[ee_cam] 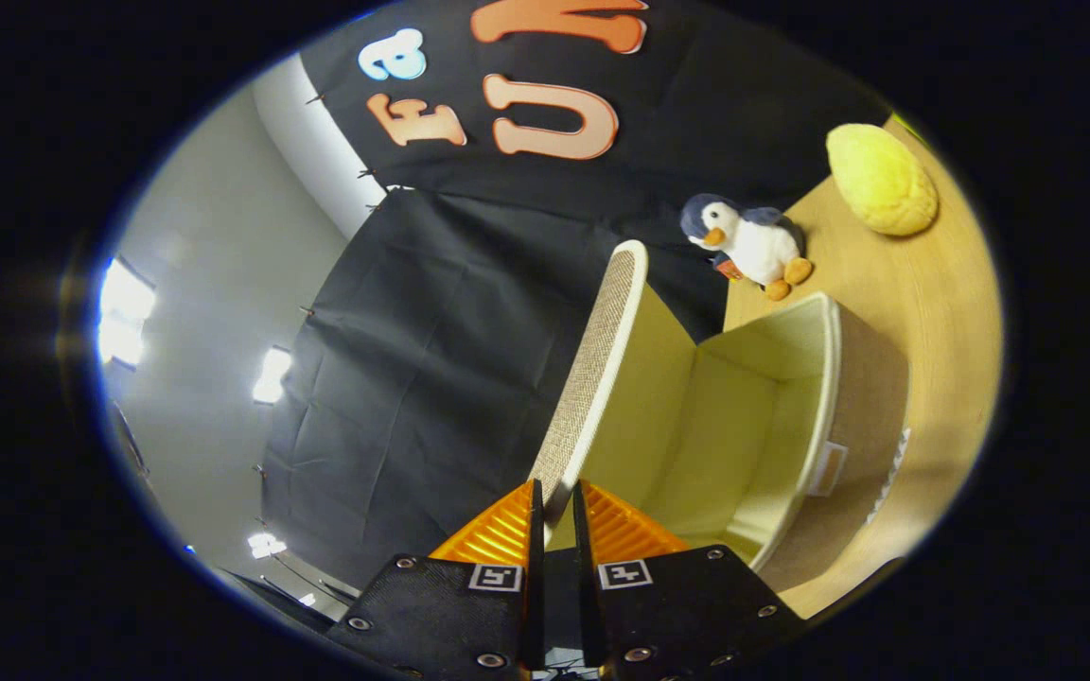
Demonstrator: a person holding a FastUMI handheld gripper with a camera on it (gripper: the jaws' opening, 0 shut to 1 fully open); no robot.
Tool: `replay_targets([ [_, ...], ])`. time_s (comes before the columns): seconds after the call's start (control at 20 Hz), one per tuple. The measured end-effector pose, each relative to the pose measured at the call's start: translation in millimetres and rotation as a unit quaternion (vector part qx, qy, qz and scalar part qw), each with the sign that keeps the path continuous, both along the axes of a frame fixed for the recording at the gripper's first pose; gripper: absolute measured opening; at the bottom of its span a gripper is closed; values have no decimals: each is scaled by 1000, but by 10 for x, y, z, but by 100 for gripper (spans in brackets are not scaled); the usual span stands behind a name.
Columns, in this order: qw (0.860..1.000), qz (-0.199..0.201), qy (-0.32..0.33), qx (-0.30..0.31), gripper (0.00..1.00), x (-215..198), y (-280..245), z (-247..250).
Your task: Open the storage box then place both shoes into the box .Put the left shoe in first, then the right shoe, with the right side of both shoes facing outward in a uniform manner.
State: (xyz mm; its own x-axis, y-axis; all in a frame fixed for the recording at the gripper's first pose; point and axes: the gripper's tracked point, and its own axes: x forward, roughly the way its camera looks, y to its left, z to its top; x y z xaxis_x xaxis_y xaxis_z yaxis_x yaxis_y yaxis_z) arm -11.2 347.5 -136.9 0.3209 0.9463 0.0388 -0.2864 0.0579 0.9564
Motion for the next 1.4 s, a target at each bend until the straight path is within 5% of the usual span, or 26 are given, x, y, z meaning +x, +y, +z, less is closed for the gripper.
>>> replay_targets([
  [0.65, 994, 15, -47, -101, 18, 114, 1356, 211],
  [0.75, 991, 2, -59, -120, 30, 170, 1409, 211],
  [1.0, 979, -53, -91, -175, 62, 238, 766, 115],
  [1.4, 921, -152, -115, -341, 85, 308, -726, -556],
])
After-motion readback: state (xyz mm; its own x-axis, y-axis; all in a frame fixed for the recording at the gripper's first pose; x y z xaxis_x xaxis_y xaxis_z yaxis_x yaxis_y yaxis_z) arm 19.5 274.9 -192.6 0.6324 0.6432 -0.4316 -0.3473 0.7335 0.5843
